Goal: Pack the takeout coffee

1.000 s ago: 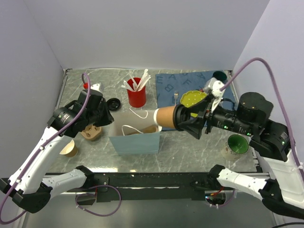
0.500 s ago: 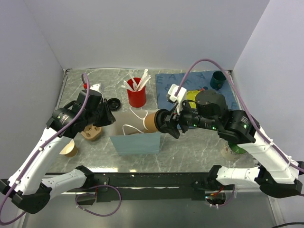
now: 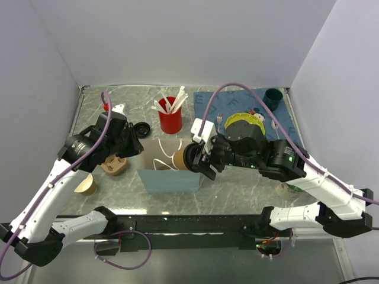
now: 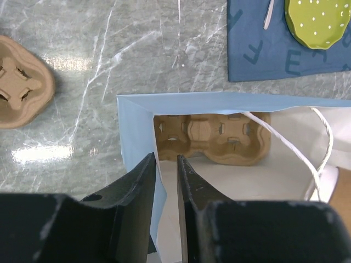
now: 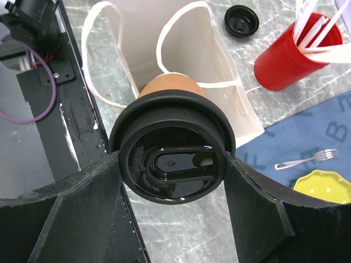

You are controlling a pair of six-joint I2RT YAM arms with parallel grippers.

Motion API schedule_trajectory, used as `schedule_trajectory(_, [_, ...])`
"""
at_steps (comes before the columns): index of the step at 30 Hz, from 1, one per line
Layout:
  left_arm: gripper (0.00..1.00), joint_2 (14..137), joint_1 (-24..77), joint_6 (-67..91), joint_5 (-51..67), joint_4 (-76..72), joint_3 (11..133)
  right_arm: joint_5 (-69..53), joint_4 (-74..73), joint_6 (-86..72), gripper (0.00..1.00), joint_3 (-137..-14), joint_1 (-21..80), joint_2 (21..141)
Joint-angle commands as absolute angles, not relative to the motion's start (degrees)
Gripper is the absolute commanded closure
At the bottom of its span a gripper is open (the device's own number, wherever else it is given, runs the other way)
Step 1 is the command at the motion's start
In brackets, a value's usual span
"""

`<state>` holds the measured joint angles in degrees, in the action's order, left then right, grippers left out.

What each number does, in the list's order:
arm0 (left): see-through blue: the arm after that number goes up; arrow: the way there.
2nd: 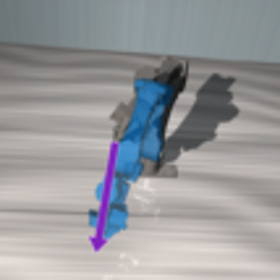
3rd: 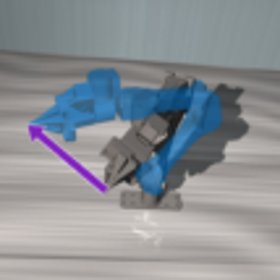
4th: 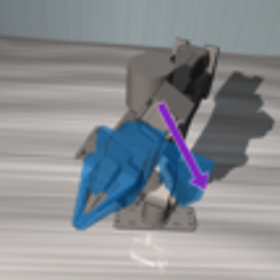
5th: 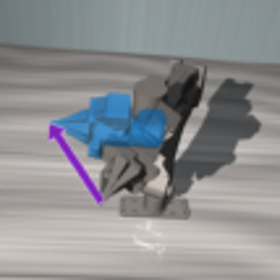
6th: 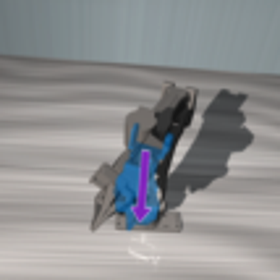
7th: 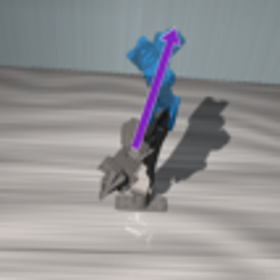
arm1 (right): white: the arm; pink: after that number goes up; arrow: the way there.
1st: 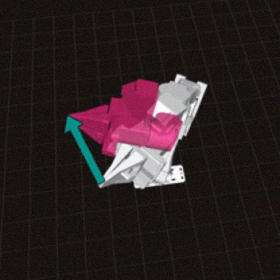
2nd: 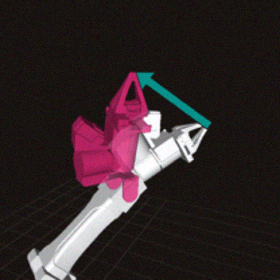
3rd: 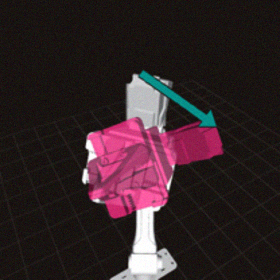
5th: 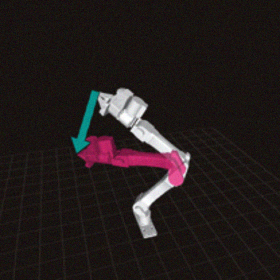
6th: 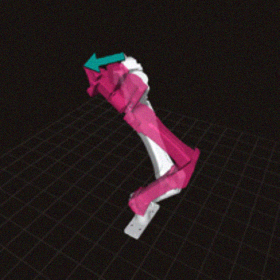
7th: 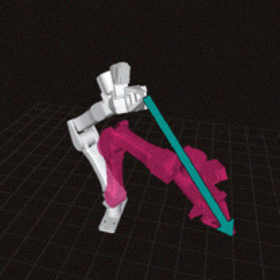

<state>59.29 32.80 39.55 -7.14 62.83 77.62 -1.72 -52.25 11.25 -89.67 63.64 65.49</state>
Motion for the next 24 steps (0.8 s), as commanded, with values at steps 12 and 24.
schedule_trajectory(12, [0.72, 60.2, 32.6, 37.4, -7.9, 61.3, 78.0, 11.2, -45.5, 13.9, 0.57, -86.6, 74.8, 64.2])
schedule_trajectory(24, [0.66, 60.5, 32.6, 37.0, -9.1, 62.4, 78.5, 13.8, -42.8, 19.9, 0.56, -89.6, 76.0, 72.2])
